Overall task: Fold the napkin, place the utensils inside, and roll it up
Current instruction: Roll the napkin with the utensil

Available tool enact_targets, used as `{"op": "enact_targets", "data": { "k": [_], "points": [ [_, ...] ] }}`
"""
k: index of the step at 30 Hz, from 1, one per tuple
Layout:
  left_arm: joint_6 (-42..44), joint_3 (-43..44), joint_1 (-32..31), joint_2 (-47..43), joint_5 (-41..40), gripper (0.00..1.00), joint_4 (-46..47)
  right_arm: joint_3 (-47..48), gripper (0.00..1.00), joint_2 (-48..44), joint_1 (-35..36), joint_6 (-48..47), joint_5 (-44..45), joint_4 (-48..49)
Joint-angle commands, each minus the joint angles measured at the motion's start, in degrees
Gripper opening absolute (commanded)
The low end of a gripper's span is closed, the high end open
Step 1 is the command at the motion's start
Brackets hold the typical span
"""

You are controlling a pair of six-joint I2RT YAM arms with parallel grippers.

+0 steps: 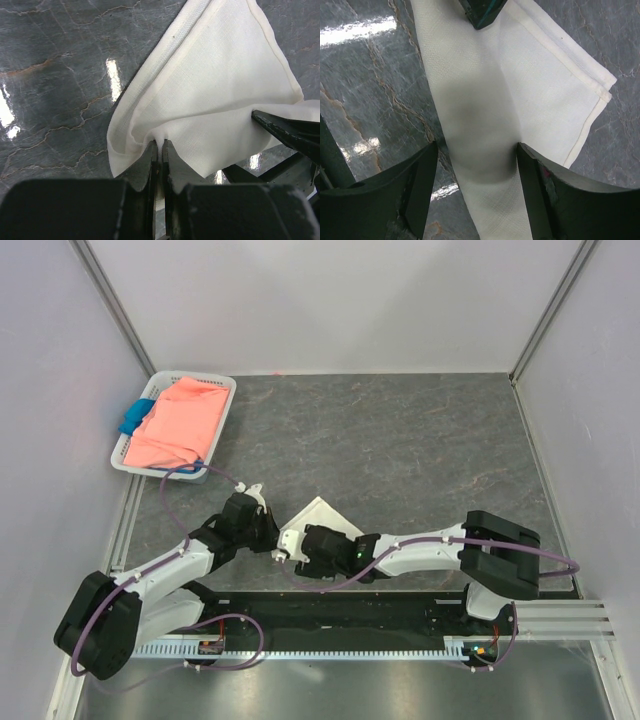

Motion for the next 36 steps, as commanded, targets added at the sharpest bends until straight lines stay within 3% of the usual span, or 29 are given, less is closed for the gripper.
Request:
{"op": "enact_targets", "data": {
  "k": [1,8,10,13,14,17,20,27,36],
  "points": [
    [2.8,0.9,0.1,0.6,0.2,0.02,-0.7,1.6,0.72,2.2,-0.7,-0.5,-2.3,-1.2],
    [3.1,1.0,0.1,-0.4,1.0,0.04,-0.2,4.1,0.55,5.2,-1.8,2.3,-8.7,-9.1],
    [3.6,1.0,0.1,-1.2,2.6,0.11,1.1,5.1,0.5,6.2,-2.1,3.8,-11.9,-11.1],
    [3.6,1.5,0.1,-2.6,3.1,0.31,0.9,7.3,0.47,8.3,-2.7,5.3,-15.4,-16.9],
    [3.6,1.6,0.1,-3.5,2.7,0.46,0.6,8.5,0.47,8.8,-3.0,5.6,-17.5,-17.9],
    [2.8,1.6,0.1,-6.2,0.0,0.62,-1.5,9.2,0.44,9.1,-4.3,7.0,-21.1,-19.6],
    [1.7,1.4,0.1,-8.8,-4.2,0.71,-4.5,8.9,0.43,8.2,-6.9,8.5,-26.1,-19.9],
    [0.1,-0.1,0.1,-15.8,-9.9,0.76,-7.6,9.4,0.41,8.7,-12.7,10.7,-36.9,-20.8],
    [0.6,-3.7,0.1,-21.8,-5.1,0.77,-4.5,11.5,0.41,11.3,-18.0,11.7,-46.4,-24.7]
  ]
}}
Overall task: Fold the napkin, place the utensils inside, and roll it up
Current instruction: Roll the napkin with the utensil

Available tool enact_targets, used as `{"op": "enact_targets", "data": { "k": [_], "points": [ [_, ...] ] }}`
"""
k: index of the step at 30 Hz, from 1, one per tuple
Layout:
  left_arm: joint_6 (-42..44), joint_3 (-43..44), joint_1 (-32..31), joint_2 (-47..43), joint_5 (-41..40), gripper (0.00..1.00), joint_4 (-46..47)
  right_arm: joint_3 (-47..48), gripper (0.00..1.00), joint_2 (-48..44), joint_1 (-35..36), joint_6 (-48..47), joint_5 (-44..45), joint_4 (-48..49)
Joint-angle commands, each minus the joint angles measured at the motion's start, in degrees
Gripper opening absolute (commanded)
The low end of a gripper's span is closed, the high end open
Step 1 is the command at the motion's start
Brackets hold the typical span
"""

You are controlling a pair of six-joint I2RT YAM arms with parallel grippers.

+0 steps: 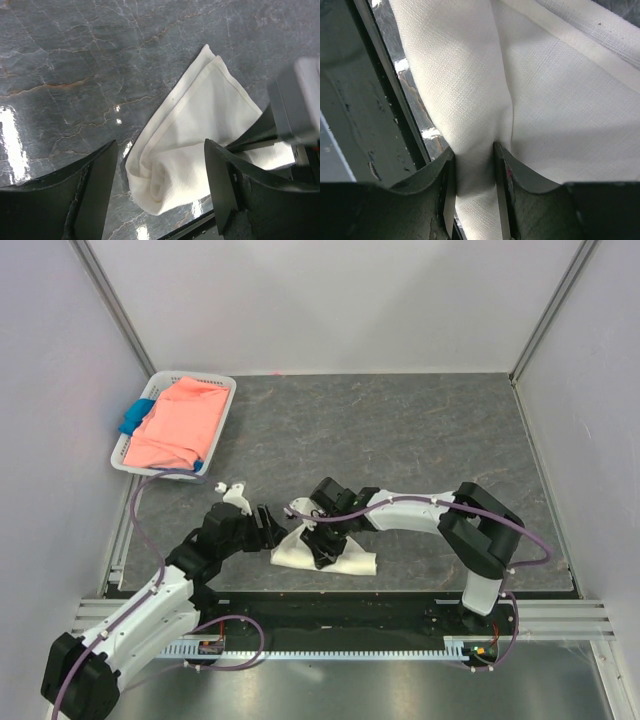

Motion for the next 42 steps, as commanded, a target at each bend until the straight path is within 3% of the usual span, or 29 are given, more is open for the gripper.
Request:
{"op": "enact_targets", "data": {
  "k": [1,13,20,23,26,29,33,37,42],
  "points": [
    [-1.1,-2.2,0.1,-1.7,3.1,0.76,3.5,-0.2,0.41,3.5,-2.2,1.0,-6.2,-8.0],
    [-1.4,-6.7,0.0,-1.9,10.4,0.73,12.1,2.3,0.44,13.2,-10.2,2.1,-21.2,-8.6],
    [-1.4,-8.8,0.0,1.2,11.7,0.65,16.8,4.7,0.45,16.8,-12.3,2.5,-22.6,-8.8],
    [-1.3,-8.8,0.0,2.4,11.8,0.59,18.1,5.3,0.45,17.6,-12.6,3.9,-22.5,-8.8],
    [-1.4,-9.3,0.0,3.3,11.8,0.46,19.5,5.6,0.46,18.2,-12.7,4.1,-22.7,-8.8],
    [-1.5,-9.1,0.0,4.6,11.0,0.26,19.2,5.9,0.49,17.5,-12.8,4.3,-22.5,-8.8],
    [-4.0,-6.5,0.0,6.1,6.4,0.09,13.9,6.3,0.56,15.3,-13.4,4.9,-22.2,-9.6],
    [-4.7,-4.5,0.0,8.2,6.0,0.02,11.2,6.4,0.63,11.7,-13.4,5.7,-19.7,-10.7],
    [-4.1,-1.6,0.0,11.6,6.3,0.02,8.2,6.8,0.67,4.1,-13.4,7.4,-12.3,-11.9]
  ]
}}
